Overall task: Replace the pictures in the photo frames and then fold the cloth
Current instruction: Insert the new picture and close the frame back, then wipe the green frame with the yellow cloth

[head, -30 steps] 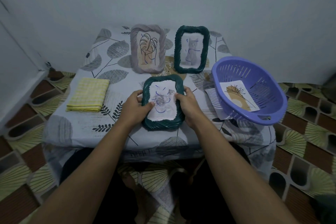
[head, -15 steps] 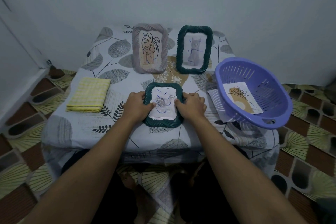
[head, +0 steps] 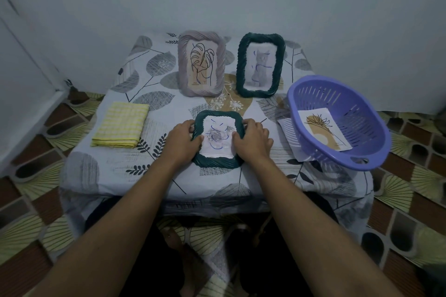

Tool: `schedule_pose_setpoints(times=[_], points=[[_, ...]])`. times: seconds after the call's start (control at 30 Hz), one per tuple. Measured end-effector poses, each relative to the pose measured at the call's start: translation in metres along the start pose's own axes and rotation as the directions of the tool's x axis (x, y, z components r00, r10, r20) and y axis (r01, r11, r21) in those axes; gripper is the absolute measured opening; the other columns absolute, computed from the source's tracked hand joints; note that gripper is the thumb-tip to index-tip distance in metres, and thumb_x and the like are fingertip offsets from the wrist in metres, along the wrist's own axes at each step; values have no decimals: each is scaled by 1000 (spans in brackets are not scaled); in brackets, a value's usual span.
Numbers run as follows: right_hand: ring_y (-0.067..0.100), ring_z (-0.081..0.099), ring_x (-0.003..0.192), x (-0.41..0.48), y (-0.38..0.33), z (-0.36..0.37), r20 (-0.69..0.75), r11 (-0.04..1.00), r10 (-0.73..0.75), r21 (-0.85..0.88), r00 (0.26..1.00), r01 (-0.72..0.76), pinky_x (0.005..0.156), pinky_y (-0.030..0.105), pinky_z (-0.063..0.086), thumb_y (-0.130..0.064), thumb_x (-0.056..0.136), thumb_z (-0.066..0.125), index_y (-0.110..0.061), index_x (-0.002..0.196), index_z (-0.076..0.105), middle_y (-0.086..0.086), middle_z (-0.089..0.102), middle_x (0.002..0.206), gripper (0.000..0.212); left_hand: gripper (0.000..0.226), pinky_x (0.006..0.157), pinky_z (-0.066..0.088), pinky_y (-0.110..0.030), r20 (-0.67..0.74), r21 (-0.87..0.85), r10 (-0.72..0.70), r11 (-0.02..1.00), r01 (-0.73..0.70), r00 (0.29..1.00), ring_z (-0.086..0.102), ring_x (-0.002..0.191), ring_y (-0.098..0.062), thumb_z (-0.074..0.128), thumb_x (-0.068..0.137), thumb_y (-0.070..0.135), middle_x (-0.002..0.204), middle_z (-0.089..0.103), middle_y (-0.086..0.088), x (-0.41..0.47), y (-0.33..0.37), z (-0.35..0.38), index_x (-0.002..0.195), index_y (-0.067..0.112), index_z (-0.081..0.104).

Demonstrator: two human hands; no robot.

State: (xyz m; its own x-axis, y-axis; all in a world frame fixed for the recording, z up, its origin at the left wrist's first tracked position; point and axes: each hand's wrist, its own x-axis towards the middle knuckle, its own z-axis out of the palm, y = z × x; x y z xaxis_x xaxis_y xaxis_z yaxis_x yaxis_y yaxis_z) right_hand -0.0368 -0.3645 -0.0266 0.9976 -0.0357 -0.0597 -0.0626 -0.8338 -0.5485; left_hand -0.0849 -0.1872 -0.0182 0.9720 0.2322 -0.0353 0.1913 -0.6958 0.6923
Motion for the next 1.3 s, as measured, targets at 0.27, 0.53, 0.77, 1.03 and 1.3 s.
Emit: schedule_pose_setpoints(times=[0.27, 0.53, 0.77, 1.03, 1.3], points=[[28, 31, 135, -22, -41, -2, 73, 998, -63, -28, 995, 65, 106, 49, 24, -38, 86, 57, -22, 140, 43, 5, 40, 146, 59, 31, 99, 49, -33, 197, -240, -1, 970, 49, 980, 66, 108, -22, 49, 101, 8, 122, 67, -5, -1, -20, -38, 130, 16, 59], [27, 51, 122, -47, -113, 35, 235, 912, -408, 158, 882, 379, 103, 44, 40, -18, 87, 57, -20, 127, 59, 4, 60, 130, 40, 23, 87, 50, -35, -154, -69, 14, 997, -25, 988, 65, 89, -17, 62, 93, 21, 109, 69, 1, -22, -66, -79, 113, 21, 72], [29, 48, 126, -62, -149, 83, 352, 874, -483, 244, 801, 420, 105, 46, 40, -18, 89, 58, -21, 133, 56, 7, 51, 136, 44, 53, 108, 28, -54, -512, 33, -253, 949, 313, 821, 35, 134, -37, 54, 89, 22, 144, 43, -15, -35, -110, -86, 141, 18, 45], [33, 43, 130, -62, -153, 106, 323, 885, -466, 191, 824, 425, 106, 46, 34, -30, 98, 50, -28, 145, 47, 8, 50, 142, 47, 38, 109, 20, -54, -488, 24, -359, 905, 424, 795, 31, 137, -31, 44, 99, 32, 143, 47, -13, -28, -121, -86, 132, 13, 49], [22, 65, 91, -54, -142, 91, 156, 826, -529, 321, 834, 464, 85, 42, 52, -41, 91, 63, -28, 103, 74, -1, 71, 100, 21, 18, 82, 48, -32, -402, -348, -92, 936, -59, 911, 61, 95, -16, 55, 100, 38, 96, 63, 5, -35, -100, -88, 104, 20, 58]])
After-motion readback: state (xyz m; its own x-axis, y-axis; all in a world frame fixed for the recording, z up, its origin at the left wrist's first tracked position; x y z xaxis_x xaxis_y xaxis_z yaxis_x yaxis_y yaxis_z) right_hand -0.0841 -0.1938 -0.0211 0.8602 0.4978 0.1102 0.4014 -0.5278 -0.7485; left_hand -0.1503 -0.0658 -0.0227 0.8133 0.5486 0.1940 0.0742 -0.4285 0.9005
